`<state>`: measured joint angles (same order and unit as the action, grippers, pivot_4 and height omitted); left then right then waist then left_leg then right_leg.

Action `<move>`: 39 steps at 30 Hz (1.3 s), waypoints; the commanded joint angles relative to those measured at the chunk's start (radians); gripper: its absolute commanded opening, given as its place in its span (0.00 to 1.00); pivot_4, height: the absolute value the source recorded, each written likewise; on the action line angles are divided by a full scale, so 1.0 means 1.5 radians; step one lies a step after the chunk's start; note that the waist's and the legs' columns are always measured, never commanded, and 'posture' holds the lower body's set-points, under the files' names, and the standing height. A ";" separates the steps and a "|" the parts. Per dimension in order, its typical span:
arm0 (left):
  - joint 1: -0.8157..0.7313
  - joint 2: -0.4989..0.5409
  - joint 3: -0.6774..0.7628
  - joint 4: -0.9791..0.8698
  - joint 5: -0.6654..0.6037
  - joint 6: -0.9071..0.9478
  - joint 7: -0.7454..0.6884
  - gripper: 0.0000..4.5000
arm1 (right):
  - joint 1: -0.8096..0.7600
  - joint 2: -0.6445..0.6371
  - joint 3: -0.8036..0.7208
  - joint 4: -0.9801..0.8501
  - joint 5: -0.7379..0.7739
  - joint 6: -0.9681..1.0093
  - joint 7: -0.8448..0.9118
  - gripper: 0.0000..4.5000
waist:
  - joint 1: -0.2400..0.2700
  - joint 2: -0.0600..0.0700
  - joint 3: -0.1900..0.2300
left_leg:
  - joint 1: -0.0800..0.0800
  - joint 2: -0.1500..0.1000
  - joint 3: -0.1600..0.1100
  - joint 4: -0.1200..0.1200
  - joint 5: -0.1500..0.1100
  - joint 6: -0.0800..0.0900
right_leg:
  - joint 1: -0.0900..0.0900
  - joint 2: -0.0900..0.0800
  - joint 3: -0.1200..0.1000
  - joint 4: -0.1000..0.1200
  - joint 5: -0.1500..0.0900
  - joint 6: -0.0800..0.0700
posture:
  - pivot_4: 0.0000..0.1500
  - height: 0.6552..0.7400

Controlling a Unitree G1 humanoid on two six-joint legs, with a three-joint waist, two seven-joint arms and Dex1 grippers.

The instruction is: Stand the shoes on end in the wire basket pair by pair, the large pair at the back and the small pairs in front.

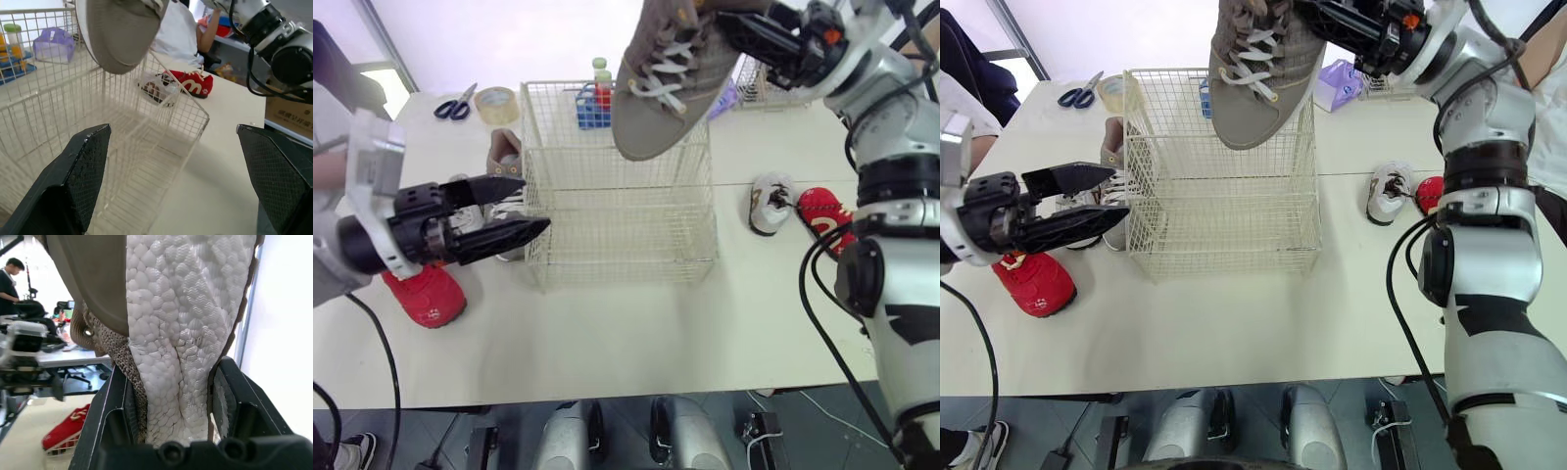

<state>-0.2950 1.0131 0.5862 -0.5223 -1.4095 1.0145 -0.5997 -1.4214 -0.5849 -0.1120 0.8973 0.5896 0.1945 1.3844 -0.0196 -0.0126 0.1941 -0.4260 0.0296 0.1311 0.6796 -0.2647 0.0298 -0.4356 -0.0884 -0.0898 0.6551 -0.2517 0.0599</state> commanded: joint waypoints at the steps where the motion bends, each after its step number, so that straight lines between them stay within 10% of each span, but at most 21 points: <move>1: 0.026 0.000 0.042 -0.029 -0.039 -0.014 0.046 0.95 | -0.079 -0.007 -0.034 0.086 -0.039 -0.103 0.008 0.34 | 0.000 0.000 0.000 | 0.000 0.000 0.000 0.000 0.000 0.000 | 0.000 0.000 0.000 0.000 0.000 0.000 | 1.00 1.00; 31: 0.090 -0.013 -0.001 -0.033 -0.035 -0.103 0.085 0.95 | -0.084 0.051 -0.063 0.266 -0.214 -0.154 0.025 0.34 | -0.015 0.001 0.000 | 0.000 -0.001 0.000 -0.002 0.000 -0.001 | 0.000 -0.002 0.000 -0.002 0.001 -0.002 | 1.00 1.00; 36: 0.081 -0.021 -0.019 -0.030 -0.026 -0.108 0.084 0.95 | -0.077 0.049 -0.068 0.263 -0.226 -0.169 0.001 0.98 | -0.016 0.001 0.000 | 0.000 -0.001 0.000 -0.002 0.000 -0.001 | 0.000 -0.002 0.000 -0.002 0.001 -0.002 | 1.00 1.00; 39: 0.076 -0.024 -0.027 -0.024 -0.019 -0.109 0.079 0.95 | -0.079 0.034 -0.073 0.258 -0.230 -0.171 -0.003 1.00 | -0.016 0.001 0.000 | 0.000 -0.001 0.000 -0.002 0.000 -0.001 | 0.000 -0.001 0.000 -0.002 0.001 -0.002 | 1.00 1.00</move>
<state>-0.1685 0.9782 0.5403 -0.5588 -1.4448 0.8747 -0.4738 -1.5095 -0.5027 -0.1921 1.3095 0.2324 -0.0440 1.3870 -0.0441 -0.0114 0.1948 -0.4259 0.0287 0.1314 0.6760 -0.2650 0.0289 -0.4355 -0.0904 -0.0897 0.6515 -0.2505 0.0573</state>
